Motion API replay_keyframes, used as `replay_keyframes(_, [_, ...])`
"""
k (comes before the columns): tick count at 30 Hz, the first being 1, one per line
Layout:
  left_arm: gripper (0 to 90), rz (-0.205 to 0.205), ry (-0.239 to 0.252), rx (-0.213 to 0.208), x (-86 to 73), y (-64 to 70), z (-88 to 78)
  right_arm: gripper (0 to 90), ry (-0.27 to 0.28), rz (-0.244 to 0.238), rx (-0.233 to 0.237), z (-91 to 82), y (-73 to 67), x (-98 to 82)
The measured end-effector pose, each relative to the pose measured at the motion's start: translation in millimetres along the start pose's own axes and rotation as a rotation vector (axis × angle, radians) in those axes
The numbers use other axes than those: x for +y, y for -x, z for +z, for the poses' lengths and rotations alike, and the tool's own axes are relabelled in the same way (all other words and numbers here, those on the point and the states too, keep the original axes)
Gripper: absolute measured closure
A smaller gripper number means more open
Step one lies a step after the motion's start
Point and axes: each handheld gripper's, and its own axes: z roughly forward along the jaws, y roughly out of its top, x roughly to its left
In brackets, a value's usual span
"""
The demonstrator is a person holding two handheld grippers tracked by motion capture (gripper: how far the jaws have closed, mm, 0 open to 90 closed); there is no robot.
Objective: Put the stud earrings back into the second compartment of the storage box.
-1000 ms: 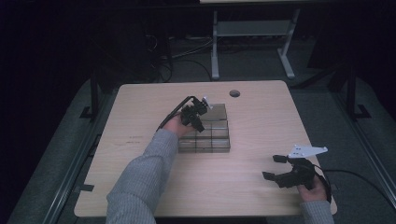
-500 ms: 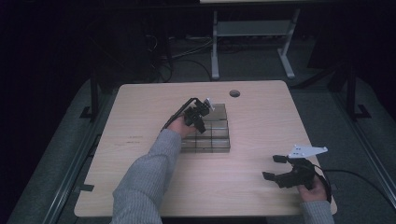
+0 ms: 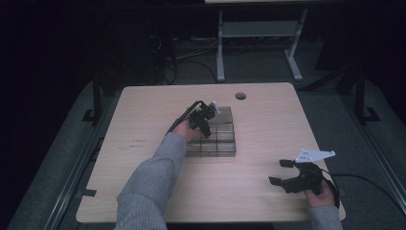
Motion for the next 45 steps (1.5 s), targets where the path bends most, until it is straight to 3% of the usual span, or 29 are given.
replay_keyframes(8, [78.7,0.023,0.015,0.006,-1.5,4.6,-10.1,14.0,0.001,-0.002,0.001,-0.1,0.2,0.0])
replay_keyframes(19, [76.2,0.064,0.059,0.013,-20.9,14.2,-46.3,14.0,-0.004,-0.003,-0.001,0.2,-0.5,0.2])
replay_keyframes(30, [72.6,0.054,0.086,0.02,-67.2,21.4,-79.2,14.1,-0.006,-0.01,-0.007,1.8,-0.7,0.3])
replay_keyframes(45, [69.7,0.032,0.107,0.03,-125.6,25.4,-95.6,14.1,-0.017,-0.011,-0.019,2.6,-1.2,-0.4])
